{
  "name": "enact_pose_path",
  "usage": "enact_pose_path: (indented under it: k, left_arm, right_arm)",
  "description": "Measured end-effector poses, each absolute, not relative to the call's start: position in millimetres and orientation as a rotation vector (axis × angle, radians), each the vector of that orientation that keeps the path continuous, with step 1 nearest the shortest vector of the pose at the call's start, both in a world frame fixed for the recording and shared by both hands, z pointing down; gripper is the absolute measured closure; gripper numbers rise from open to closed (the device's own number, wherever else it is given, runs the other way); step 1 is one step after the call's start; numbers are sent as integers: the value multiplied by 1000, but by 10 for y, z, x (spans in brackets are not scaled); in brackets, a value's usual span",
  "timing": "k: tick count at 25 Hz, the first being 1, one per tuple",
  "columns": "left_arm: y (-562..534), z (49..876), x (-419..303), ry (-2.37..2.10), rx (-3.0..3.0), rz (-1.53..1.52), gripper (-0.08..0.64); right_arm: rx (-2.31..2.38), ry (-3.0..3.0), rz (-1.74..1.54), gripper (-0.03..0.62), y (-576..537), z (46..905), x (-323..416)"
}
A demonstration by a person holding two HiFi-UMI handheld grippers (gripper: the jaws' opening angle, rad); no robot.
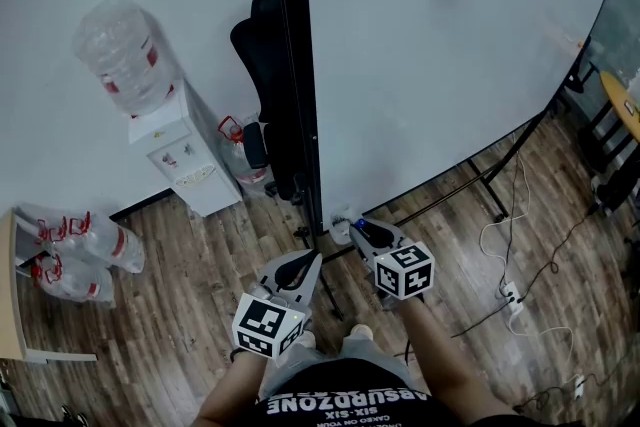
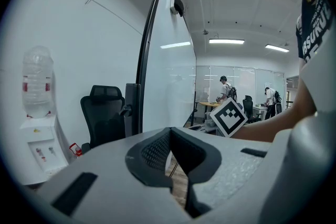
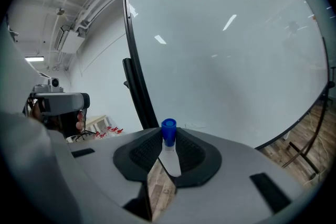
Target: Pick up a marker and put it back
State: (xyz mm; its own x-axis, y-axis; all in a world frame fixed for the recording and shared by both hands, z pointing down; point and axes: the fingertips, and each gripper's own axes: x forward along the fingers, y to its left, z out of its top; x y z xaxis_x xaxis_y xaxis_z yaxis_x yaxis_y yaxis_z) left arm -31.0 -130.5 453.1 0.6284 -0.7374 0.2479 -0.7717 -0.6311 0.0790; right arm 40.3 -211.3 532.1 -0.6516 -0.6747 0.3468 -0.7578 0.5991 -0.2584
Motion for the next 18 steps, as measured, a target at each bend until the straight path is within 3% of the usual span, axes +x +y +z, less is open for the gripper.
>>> enact_pose_path:
  k: [18]
  left_arm:
    - [-1255,4524,-288,-1242,2672,278,552]
  right_arm:
    - [1195,-2559,570,522,-2027,5458,457]
